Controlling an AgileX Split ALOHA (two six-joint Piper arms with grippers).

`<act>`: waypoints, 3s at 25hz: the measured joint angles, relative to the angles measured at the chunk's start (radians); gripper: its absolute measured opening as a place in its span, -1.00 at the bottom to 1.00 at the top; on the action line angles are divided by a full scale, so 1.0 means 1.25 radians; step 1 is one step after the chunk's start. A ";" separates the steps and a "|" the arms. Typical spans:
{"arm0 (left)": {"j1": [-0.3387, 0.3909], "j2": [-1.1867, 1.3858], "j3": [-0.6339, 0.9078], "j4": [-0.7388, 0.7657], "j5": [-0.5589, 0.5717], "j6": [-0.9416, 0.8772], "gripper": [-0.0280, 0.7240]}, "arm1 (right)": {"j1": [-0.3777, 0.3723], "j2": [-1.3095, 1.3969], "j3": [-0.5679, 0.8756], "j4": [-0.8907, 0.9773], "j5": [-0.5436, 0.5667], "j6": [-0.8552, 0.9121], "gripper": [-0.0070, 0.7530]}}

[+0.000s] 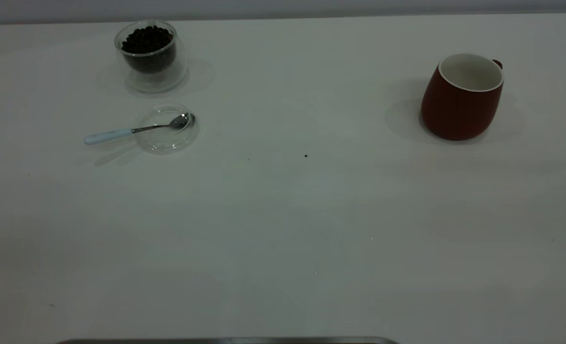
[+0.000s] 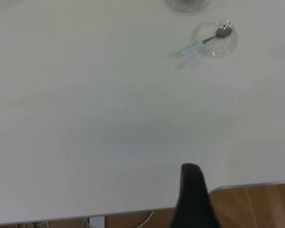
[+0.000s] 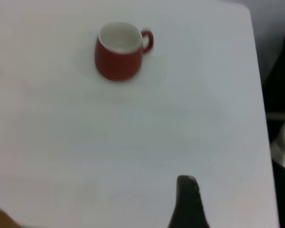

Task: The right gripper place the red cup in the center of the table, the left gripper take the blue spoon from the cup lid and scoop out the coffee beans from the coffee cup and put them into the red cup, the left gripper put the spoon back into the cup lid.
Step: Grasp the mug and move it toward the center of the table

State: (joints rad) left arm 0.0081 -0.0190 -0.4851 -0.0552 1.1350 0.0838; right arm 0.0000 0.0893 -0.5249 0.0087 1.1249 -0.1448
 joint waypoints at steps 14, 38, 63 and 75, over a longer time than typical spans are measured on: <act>0.000 0.000 0.000 0.000 0.000 0.000 0.64 | 0.000 0.761 -0.219 -0.035 -0.166 -0.295 0.75; 0.000 0.000 0.000 0.000 0.000 0.000 0.64 | 0.057 1.499 -0.461 -0.015 -0.506 -0.577 0.83; 0.000 -0.001 0.000 0.000 0.000 0.000 0.64 | 0.155 1.771 -0.745 -0.048 -0.450 -0.632 0.74; 0.000 -0.001 0.000 0.000 0.000 -0.001 0.64 | 0.331 1.774 -0.783 -0.007 -0.456 -0.528 0.70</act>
State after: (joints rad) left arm 0.0081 -0.0198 -0.4851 -0.0552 1.1350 0.0829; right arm 0.4134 2.3068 -1.5030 0.0000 0.5554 -0.8052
